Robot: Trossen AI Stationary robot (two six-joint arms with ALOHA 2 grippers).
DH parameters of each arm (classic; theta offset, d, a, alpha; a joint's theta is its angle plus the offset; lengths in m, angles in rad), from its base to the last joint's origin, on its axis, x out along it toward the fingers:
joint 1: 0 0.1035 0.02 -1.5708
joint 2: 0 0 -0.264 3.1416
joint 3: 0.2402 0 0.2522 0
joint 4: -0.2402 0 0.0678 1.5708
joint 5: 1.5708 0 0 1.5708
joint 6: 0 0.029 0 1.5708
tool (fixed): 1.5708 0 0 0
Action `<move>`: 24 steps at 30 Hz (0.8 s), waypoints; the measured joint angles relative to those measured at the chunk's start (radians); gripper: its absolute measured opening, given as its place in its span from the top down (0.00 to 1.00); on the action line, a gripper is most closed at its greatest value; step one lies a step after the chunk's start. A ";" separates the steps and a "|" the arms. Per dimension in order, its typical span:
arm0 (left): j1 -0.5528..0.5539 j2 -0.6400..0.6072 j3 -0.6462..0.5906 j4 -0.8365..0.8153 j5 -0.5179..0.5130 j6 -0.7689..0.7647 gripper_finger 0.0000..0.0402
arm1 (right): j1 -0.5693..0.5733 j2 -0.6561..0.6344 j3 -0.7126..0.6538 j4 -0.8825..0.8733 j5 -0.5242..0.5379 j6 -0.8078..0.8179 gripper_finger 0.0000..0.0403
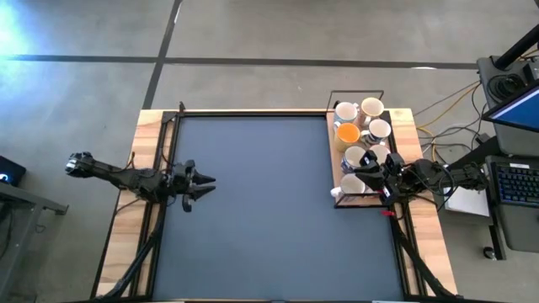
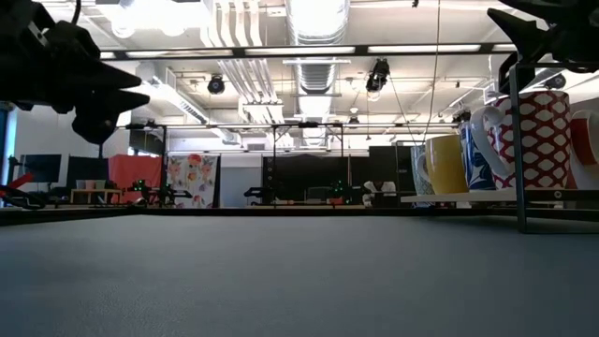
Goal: Place coffee mugs
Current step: Return to Home Position
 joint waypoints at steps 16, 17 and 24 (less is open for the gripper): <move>0.000 -0.009 0.026 -0.007 0.000 -0.001 0.67 | 0.000 0.000 0.000 0.000 0.000 0.000 0.83; 0.000 -0.007 0.026 -0.007 0.000 -0.001 0.67 | 0.000 0.000 0.000 0.000 0.000 0.000 0.83; 0.000 0.006 0.026 -0.006 0.000 0.000 0.67 | 0.000 0.000 0.000 0.000 0.000 0.000 0.83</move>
